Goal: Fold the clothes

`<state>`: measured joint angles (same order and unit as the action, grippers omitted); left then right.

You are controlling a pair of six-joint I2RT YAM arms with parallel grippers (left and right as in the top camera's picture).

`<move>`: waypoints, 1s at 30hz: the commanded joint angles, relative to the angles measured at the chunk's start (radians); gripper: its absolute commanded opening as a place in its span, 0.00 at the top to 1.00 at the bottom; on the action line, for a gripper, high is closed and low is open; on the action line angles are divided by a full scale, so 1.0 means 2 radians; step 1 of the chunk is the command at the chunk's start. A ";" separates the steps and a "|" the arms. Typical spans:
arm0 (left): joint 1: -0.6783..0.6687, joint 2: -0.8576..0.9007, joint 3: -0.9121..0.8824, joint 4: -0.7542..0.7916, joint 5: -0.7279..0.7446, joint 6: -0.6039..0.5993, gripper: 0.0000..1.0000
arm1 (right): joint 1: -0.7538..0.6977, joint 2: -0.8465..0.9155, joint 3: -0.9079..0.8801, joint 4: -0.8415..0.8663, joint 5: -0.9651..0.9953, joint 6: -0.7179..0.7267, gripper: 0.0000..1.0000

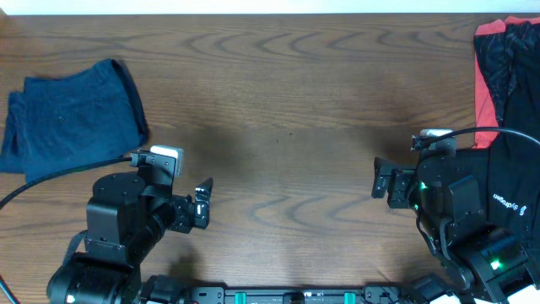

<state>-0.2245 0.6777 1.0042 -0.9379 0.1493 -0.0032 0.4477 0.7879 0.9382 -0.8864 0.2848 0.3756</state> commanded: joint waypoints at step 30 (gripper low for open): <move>-0.002 -0.002 -0.002 0.000 -0.008 0.003 0.02 | -0.194 -0.139 -0.148 0.102 -0.129 -0.088 0.01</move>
<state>-0.2245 0.6777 1.0042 -0.9382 0.1493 -0.0032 0.1364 0.5804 0.7551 -0.7551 0.1684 0.2943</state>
